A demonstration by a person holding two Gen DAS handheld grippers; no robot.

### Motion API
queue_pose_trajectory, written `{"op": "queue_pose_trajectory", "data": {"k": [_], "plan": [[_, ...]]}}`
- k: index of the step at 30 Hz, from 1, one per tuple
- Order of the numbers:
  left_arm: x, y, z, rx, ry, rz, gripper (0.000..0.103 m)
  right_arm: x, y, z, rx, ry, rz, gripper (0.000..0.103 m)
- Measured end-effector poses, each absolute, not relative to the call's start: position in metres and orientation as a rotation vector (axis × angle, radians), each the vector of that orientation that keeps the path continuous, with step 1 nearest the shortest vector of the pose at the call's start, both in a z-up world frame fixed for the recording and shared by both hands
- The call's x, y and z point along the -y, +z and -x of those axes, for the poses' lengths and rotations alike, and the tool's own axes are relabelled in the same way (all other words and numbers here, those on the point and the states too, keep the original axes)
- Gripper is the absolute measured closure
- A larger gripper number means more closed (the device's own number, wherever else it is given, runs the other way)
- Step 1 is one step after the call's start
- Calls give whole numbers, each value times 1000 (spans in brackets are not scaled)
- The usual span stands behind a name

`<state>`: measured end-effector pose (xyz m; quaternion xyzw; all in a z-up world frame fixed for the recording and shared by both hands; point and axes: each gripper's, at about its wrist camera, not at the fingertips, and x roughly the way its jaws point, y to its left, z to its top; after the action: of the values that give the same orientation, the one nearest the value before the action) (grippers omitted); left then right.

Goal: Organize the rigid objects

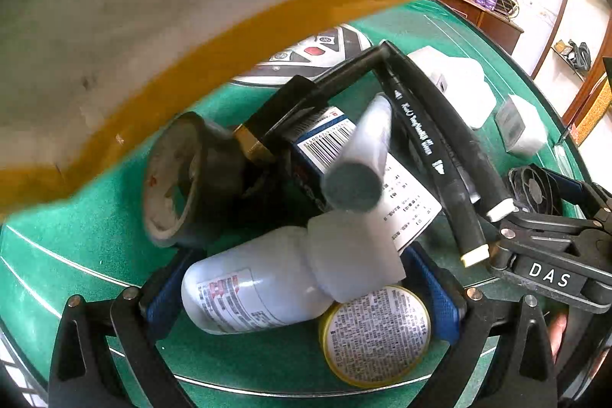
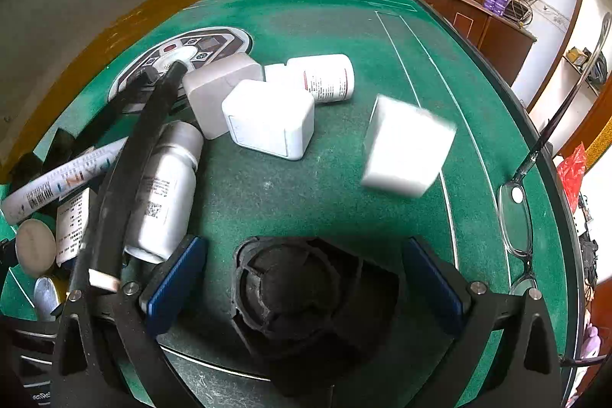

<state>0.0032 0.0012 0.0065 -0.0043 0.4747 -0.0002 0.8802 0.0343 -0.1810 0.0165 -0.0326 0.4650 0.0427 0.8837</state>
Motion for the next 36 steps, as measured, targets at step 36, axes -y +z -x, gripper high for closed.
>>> {"op": "queue_pose_trajectory", "data": {"k": [36], "plan": [[-1, 1, 3, -988, 2, 12, 0, 182, 16, -36, -973, 113, 78, 0]]}}
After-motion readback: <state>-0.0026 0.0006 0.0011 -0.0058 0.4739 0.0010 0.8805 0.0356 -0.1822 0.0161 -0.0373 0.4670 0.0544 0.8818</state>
